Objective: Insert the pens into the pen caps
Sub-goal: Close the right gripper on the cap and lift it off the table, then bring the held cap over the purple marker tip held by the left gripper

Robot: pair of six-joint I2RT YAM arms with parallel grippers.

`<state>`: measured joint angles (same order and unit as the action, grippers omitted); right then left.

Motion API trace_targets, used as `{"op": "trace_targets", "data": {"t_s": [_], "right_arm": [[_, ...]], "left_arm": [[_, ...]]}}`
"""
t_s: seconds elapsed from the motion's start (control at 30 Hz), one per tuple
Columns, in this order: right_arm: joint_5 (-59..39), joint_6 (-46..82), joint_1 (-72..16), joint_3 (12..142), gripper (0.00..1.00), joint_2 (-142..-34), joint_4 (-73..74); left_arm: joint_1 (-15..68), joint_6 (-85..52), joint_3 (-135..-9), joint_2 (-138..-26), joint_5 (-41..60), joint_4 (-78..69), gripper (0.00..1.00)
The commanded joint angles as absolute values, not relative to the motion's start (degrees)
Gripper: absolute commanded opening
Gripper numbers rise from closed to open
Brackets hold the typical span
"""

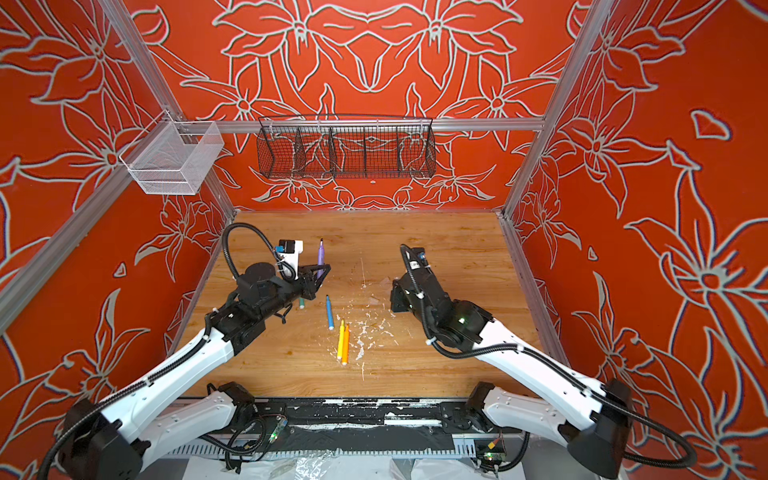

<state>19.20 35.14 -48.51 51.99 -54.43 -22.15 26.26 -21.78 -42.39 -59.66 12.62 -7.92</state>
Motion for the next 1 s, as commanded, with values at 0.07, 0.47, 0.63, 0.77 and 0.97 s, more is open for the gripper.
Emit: {"op": "trace_targets", "data": {"t_s": [0.07, 0.47, 0.63, 0.77, 0.97], "right_arm": [[24.1, 34.9, -48.8, 46.9, 0.06, -43.7, -16.0], [15.0, 33.1, -48.8, 41.9, 0.05, -34.9, -1.6], [10.1, 32.5, -48.8, 43.2, 0.06, -36.7, 2.3], [6.8, 32.3, -48.8, 42.5, 0.06, -38.5, 7.8], [3.4, 32.2, -48.8, 43.1, 0.04, -41.5, 12.6]], "left_arm": [[28.0, -18.5, -46.0, -62.7, 23.3, -10.0, 0.0], [40.4, -3.8, -47.2, -61.1, 20.4, -7.4, 0.0], [42.2, -1.7, -47.3, -61.3, 20.6, -7.3, 0.0], [43.4, -0.4, -47.5, -61.5, 20.6, -6.9, 0.0], [44.8, 1.1, -47.7, -61.8, 19.8, -6.6, 0.0]]}}
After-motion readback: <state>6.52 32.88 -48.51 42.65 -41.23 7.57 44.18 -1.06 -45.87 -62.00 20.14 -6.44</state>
